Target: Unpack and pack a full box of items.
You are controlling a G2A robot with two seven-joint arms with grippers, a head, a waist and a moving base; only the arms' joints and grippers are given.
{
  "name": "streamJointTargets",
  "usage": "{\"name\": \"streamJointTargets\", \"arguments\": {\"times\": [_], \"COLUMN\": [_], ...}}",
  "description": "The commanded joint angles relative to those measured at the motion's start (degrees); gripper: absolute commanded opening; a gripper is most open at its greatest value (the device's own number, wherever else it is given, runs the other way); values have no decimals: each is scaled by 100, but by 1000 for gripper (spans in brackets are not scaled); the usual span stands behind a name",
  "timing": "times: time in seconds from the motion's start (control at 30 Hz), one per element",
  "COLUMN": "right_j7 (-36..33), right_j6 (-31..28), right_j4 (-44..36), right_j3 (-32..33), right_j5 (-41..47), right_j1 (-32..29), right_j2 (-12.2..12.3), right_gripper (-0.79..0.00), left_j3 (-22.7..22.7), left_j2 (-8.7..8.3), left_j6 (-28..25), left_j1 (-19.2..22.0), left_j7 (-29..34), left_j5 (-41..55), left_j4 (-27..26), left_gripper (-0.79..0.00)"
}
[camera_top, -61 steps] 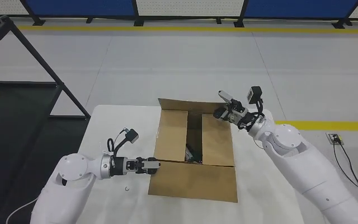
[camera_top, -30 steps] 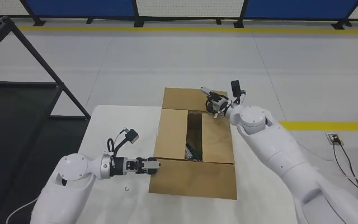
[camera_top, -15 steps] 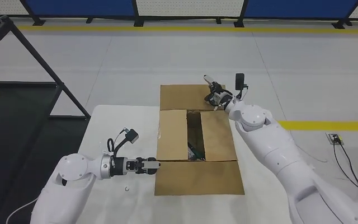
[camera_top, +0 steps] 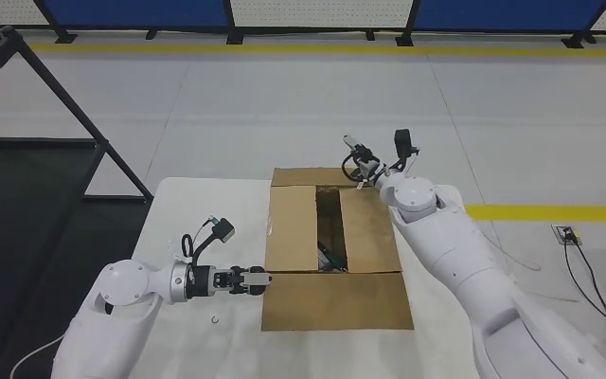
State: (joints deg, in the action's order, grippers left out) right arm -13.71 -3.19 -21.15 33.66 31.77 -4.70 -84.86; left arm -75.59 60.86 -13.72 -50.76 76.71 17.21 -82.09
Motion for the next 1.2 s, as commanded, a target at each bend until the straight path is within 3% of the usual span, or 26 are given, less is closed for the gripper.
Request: {"name": "streamJointTargets", "arguments": {"times": [0.0, 0.37, 0.6, 0.73, 0.93, 1.17], "right_j7": [-141, -610, -872, -1579, -3064, -4602], "right_j6": [85, 107, -547, -939, -1569, -1589], "right_j4": [82, 383, 435, 377, 225, -135], "right_j3": [-4, 75, 388, 564, 880, 1206], "right_j5": [-67, -319, -68, 50, 258, 252], "right_j1": [40, 108, 96, 56, -125, -353], "right_j2": [-46, -219, -209, -135, 84, 419], "right_gripper": [0, 0, 0, 0, 0, 0], "left_j3": [0, 0, 0, -30, -525, -883], "left_j2": [0, 0, 0, -3, -111, -213], "left_j6": [0, 0, 0, -2, -31, 37], "left_j1": [0, 0, 0, -36, -249, -450], "left_j7": [0, 0, 0, -133, -269, -343], "left_j5": [0, 0, 0, 14, 131, 120], "left_j4": [0, 0, 0, -47, -220, -73], "left_gripper": [0, 0, 0, 0, 0, 0]}}
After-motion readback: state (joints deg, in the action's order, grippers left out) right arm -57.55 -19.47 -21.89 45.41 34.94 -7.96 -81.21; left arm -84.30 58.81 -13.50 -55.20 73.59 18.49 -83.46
